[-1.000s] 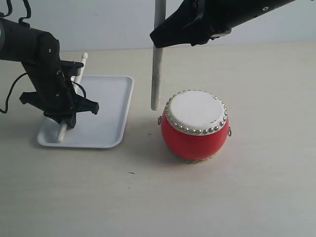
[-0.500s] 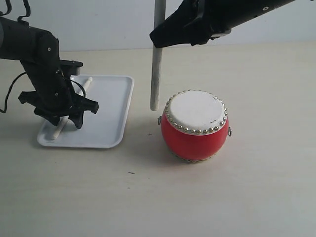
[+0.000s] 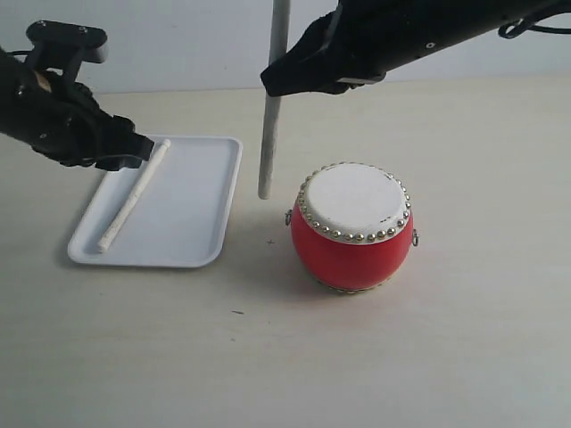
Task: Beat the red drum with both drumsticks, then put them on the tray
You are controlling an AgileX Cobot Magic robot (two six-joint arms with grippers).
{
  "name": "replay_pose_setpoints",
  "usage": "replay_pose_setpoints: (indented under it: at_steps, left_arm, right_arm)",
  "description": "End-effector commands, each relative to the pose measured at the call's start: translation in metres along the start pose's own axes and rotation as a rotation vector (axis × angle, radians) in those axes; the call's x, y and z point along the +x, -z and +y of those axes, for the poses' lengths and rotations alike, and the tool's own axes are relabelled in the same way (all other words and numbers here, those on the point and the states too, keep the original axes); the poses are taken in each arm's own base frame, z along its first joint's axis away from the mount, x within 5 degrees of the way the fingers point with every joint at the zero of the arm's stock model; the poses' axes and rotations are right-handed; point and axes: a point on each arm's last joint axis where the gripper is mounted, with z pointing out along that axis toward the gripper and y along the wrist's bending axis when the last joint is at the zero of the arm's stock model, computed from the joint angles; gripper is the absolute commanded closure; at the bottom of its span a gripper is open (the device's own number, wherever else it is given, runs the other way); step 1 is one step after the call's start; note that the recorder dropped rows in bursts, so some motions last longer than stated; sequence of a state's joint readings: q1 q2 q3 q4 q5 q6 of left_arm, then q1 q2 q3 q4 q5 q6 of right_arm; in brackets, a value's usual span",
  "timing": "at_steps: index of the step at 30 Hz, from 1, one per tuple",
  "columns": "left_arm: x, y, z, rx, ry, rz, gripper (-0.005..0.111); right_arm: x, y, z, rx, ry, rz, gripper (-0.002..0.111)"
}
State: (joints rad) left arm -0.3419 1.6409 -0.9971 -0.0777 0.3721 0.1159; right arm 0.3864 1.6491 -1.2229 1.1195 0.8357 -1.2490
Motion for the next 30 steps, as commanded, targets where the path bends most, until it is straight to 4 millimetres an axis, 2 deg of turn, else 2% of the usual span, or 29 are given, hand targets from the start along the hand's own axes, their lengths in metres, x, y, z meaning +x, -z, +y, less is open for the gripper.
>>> replay_pose_setpoints:
  at_steps: [1,6,12,15,18,21,25,30]
  left_arm:
    - [0.018,0.012,-0.003,0.013,-0.035,-0.135,0.049]
    - [0.021,0.019,-0.006,0.051,-0.017,-0.167,0.049]
    - [0.018,0.026,-0.015,0.143,-0.068,-0.202,0.049]
    - [0.016,0.030,-0.030,0.323,-0.142,-0.247,0.049]
    - [0.012,0.041,-0.040,0.573,-0.187,-0.348,0.049]
    - [0.009,0.051,-0.037,0.703,-0.174,-0.418,0.049]
    - [0.013,0.056,-0.027,0.763,-0.169,-0.428,0.049]
    - [0.021,0.057,-0.027,0.815,-0.182,-0.436,0.049]
  right_arm:
    - [0.000,-0.009,-0.002,-0.097,-0.007,0.004,0.108]
    - [0.001,-0.024,-0.003,-0.261,-0.019,0.031,0.108]
    - [0.004,-0.037,-0.018,-0.295,-0.044,0.045,0.108]
    - [0.005,-0.037,-0.022,-0.304,-0.049,0.048,0.108]
    - [0.005,-0.036,-0.021,-0.321,-0.036,0.050,0.108]
    - [0.006,-0.035,-0.020,-0.333,-0.032,0.052,0.108]
    - [0.004,-0.035,-0.019,-0.349,-0.021,0.041,0.108]
    - [0.001,-0.033,-0.015,-0.397,-0.031,0.008,0.108]
